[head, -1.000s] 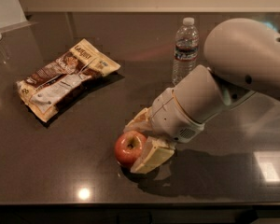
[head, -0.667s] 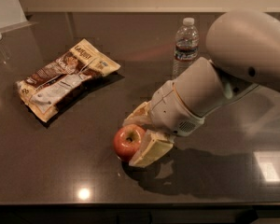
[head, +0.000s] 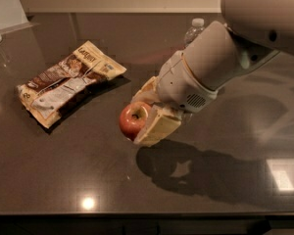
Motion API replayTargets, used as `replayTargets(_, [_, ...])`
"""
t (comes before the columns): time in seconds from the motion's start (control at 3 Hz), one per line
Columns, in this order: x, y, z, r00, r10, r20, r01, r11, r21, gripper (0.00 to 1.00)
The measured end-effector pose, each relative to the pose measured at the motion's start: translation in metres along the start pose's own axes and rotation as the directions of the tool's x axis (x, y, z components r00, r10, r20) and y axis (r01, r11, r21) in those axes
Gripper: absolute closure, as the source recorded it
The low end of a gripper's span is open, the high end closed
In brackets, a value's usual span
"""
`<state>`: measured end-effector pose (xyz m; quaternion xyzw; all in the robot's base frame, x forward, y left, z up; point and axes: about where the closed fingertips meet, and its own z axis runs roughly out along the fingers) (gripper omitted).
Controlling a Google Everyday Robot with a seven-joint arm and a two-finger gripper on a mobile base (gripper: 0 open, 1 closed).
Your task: Pick apple
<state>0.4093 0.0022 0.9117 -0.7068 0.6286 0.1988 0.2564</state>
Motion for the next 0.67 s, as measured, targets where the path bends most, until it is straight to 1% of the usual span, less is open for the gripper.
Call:
replayTargets(0.33, [-0.0208, -0.0197, -0.0320, 1.000, -0.018, -0.024, 0.019, 0.9980, 0.060, 1.00])
replayTargets(0.67, [-0.0208, -0.0197, -0.0320, 1.000, -0.018, -0.024, 0.019, 0.9980, 0.060, 1.00])
